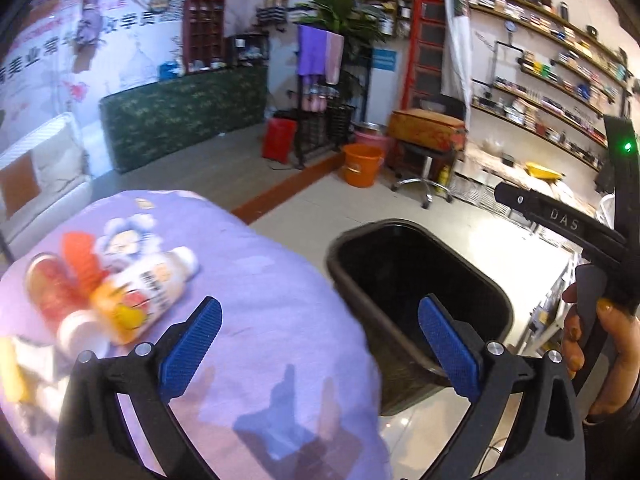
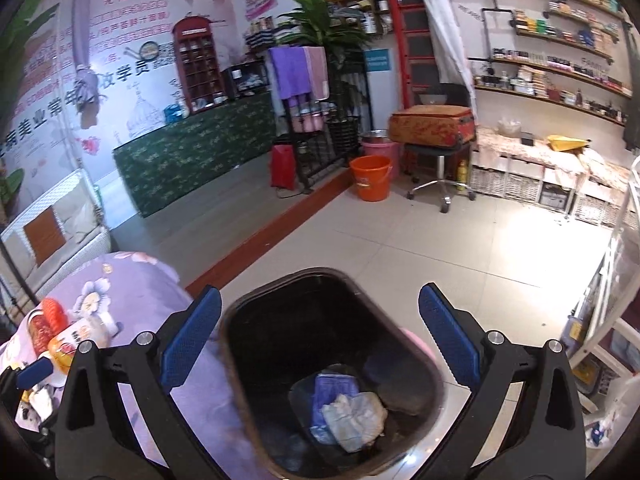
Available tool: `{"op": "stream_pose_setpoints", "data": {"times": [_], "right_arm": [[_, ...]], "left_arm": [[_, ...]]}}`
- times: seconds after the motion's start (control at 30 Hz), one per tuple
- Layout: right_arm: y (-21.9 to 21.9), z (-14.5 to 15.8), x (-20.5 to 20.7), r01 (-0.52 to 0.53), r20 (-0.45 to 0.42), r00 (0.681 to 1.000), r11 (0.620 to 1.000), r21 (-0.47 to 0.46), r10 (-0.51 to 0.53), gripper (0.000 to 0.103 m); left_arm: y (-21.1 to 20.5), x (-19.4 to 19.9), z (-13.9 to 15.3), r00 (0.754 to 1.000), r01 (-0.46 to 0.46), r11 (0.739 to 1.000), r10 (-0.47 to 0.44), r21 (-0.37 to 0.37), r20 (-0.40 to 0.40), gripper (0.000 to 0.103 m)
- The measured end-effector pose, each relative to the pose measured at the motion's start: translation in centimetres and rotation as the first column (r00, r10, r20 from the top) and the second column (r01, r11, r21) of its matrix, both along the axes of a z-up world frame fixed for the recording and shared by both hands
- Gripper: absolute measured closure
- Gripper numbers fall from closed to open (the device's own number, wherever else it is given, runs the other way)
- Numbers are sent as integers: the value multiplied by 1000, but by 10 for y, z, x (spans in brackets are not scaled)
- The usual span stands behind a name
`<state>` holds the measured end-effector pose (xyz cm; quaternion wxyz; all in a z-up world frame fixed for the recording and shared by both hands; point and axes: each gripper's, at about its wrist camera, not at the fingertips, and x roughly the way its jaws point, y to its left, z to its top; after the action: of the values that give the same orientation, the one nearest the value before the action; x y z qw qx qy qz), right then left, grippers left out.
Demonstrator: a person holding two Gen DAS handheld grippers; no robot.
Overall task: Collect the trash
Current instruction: 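Return both grippers from the bin to the table, then grasp the white tissues with the right gripper while the left gripper grasps the clear plastic bag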
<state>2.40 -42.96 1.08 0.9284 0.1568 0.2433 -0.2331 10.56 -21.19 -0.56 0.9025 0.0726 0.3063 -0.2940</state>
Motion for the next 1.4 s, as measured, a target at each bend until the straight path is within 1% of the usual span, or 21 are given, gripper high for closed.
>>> {"op": "stream_pose_setpoints", "data": {"times": [0.07,0.2,0.3,0.4,0.53,0.6,0.7,0.8,0.87,1.03,1.2,1.27,1.33,1.4], "right_arm": [[13,0,11,-42,-16,999,999,1,42,6],[42,0,25,-128,-11,992,992,-7,128,6],[64,1,36,-195,-18,981,981,-15,195,6],[89,-4,47,-271,-44,962,962,-24,270,6],[129,-11,63,-387,-83,920,922,-24,384,6],[145,-15,67,-427,-96,901,904,-23,423,6],[174,-19,73,-499,-107,862,867,-11,495,6],[199,-21,79,-547,-115,832,837,-1,544,6],[217,-22,83,-584,-115,805,811,10,581,6],[251,-24,89,-648,-129,752,761,28,646,6],[283,-29,89,-695,-148,708,718,23,690,6],[294,-32,89,-713,-150,690,700,31,709,6],[306,-34,89,-739,-153,661,673,39,735,6],[319,-37,89,-764,-165,631,644,40,758,6]], "left_arm": [[18,0,1,999,-40,999,40,-11,1,6],[50,2,-3,992,-124,992,124,-34,-21,6],[79,1,-8,981,-194,980,193,-42,-33,6],[105,-3,-11,966,-257,965,255,-51,-36,6],[136,-9,-11,943,-332,941,330,-62,-37,6],[152,-10,-11,929,-369,926,367,-73,-42,6],[174,-12,-13,912,-410,908,407,-84,-54,6],[195,-16,-16,891,-453,887,450,-83,-56,6],[208,-20,-19,877,-480,873,476,-83,-63,6],[247,-29,-26,839,-543,834,536,-93,-94,6],[297,-42,-37,783,-620,777,605,-106,-143,6],[311,-45,-40,760,-647,755,629,-104,-162,9],[319,-45,-44,745,-663,741,642,-103,-180,12],[328,-44,-47,739,-669,734,641,-117,-210,13]]}}
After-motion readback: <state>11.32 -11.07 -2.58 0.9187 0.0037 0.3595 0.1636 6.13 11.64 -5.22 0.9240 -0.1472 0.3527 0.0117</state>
